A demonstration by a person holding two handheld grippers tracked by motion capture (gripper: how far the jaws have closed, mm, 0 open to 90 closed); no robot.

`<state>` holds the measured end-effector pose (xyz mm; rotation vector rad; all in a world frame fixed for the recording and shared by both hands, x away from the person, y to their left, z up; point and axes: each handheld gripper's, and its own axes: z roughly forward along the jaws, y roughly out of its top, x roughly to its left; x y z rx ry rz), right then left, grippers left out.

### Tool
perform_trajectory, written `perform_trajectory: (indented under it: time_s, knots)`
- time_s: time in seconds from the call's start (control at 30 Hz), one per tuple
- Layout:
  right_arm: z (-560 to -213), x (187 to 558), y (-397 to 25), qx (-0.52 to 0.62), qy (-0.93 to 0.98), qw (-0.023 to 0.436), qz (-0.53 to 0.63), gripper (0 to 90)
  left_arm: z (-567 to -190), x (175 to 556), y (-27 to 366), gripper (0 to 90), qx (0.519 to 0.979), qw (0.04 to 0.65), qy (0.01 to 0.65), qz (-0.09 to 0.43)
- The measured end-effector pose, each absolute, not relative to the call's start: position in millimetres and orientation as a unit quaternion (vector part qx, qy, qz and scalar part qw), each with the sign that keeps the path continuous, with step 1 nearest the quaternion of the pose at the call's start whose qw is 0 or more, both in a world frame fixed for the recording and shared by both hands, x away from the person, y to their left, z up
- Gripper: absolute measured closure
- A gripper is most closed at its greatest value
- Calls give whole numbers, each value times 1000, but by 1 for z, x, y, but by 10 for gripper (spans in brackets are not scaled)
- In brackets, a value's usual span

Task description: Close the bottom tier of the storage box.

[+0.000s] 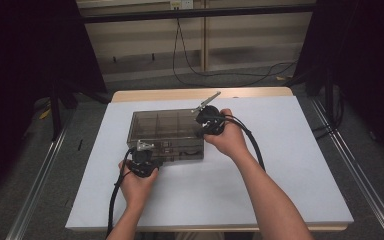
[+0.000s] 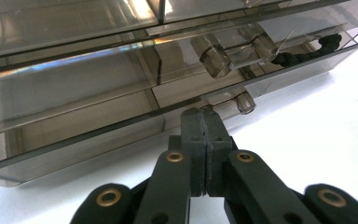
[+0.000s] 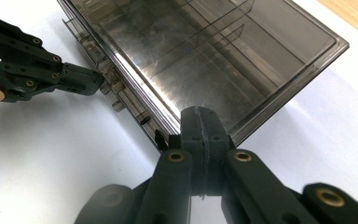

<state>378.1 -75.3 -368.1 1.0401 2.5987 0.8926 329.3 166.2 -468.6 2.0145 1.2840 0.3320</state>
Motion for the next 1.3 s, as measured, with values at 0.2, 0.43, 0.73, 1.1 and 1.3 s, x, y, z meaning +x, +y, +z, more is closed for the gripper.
perform_trajectory:
  time_s: [0.2,0.43,0.73,1.1,1.3]
  knots:
    - [-368,378,-75,352,880,103,303,900,-469,330,167,894,783,355,495,130]
    - [-368,378,-76,353,879,102,304,900,-469,331,166,890,781,353,497,134]
    - [-369,377,-76,353,878,102,306,900,-470,333,166,884,778,356,500,136]
    - [-369,378,-77,352,878,103,308,900,-470,334,165,879,777,356,501,138]
    - [-369,377,-77,352,878,103,308,900,-471,335,165,878,776,354,503,140]
